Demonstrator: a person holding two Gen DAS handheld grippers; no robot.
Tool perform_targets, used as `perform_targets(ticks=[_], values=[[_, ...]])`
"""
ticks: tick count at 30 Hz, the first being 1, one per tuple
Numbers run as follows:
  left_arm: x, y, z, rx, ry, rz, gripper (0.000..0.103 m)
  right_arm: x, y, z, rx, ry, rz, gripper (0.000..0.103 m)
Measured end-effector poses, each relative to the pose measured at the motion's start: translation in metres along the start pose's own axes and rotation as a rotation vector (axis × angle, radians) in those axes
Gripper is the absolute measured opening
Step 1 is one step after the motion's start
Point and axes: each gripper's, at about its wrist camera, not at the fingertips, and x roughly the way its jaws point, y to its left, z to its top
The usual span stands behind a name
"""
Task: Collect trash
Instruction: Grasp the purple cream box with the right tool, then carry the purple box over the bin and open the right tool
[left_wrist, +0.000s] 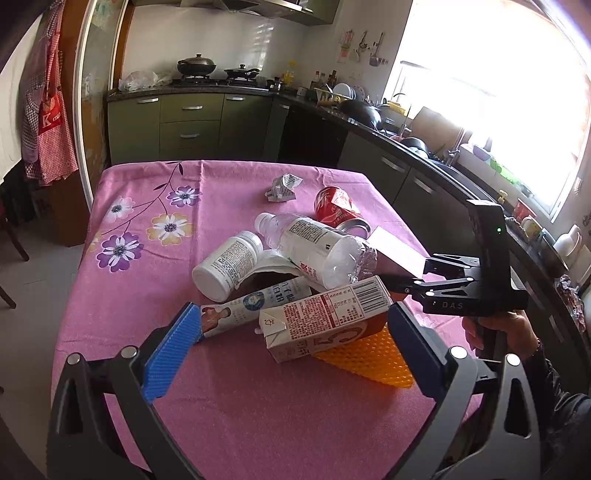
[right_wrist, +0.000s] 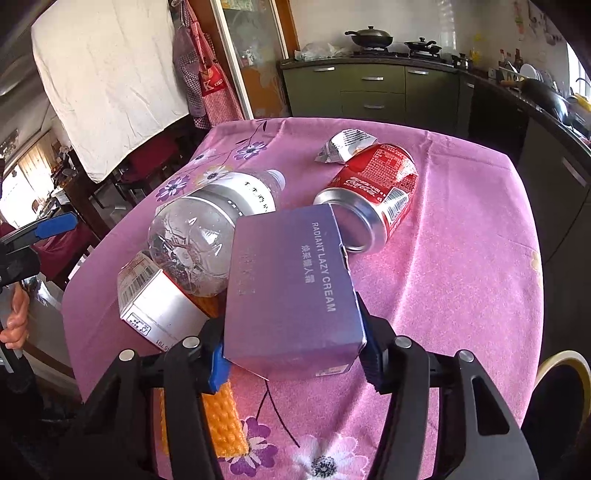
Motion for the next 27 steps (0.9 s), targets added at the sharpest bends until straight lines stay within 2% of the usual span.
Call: perform_targets(ticks=[6,10,13,16,19,21,27], values=[[-0.002,-0.003,-0.002,0.011,-0.001,-0.013,0.096,-0.031,-0.005,-0.014,0.046,-0.037,-0.013,0.055],[-0.003,-0.005,-0.003,0.019,-0.002,-0.016,0.096,-0.073,-0.019,-0.028,0.11,-0.1,-0.052,0.055],[-0.004,-0.005,-0.004,0.023,-0.003,-0.021,0.096,-0.115,-0.043,-0.04,0.183,-0.161,-0.147,0.055],[-0.004,-0.004,-0.004,0.019,-0.004,-0.024,0.096,-0.15,-0.082,-0.057,0.303,-0.188,-0.277,0.055],[-0.001,-0.004,-0.004,0.014,0.002,-0.024,0.096,-0.163,-0.13,-0.081,0.432,-0.152,-0.401,0.056],[0.001,-0.004,-0.005,0.011,0.009,-0.023,0.096,-0.155,-0.16,-0.096,0.492,-0.087,-0.469,0.056],[0.001,-0.009,-0.005,0.029,0.021,-0.003,0.096,-0.108,-0.226,-0.135,0.619,0.078,-0.527,0.055]])
